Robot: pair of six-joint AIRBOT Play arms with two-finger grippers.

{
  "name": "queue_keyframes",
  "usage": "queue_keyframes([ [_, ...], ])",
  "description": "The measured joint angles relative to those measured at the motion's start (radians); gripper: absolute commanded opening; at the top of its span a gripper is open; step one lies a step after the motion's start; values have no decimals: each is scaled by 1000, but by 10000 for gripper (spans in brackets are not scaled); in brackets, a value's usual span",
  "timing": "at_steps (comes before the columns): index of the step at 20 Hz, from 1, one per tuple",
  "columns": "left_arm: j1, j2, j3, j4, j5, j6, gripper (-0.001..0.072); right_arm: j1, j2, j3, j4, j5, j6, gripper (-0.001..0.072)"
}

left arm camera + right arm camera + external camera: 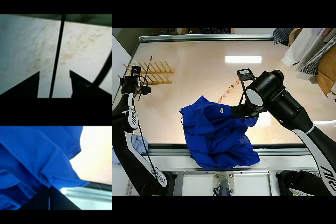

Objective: Fold the clothes and pants, and hang the long-sleeved shirts on hangers.

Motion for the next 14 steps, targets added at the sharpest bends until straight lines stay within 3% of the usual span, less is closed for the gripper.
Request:
queue_keyframes([
  [1, 0, -1, 0, -2, -5, 0, 164, 0, -2, 0, 0, 3, 0, 8],
  [2, 0, -3, -2, 1, -14, 6, 114, 0, -3, 0, 0, 4, 0, 9],
  [4, 1, -3, -2, 1, -21, 7, 111, 0, -4, 0, 0, 14, 0, 9],
  [5, 1, -2, -2, 1, -22, 6, 13, 0, -4, 0, 0, 14, 0, 9],
  [14, 1, -2, 71, -32, -130, -1, 9, 0, -4, 0, 0, 21, 0, 8],
])
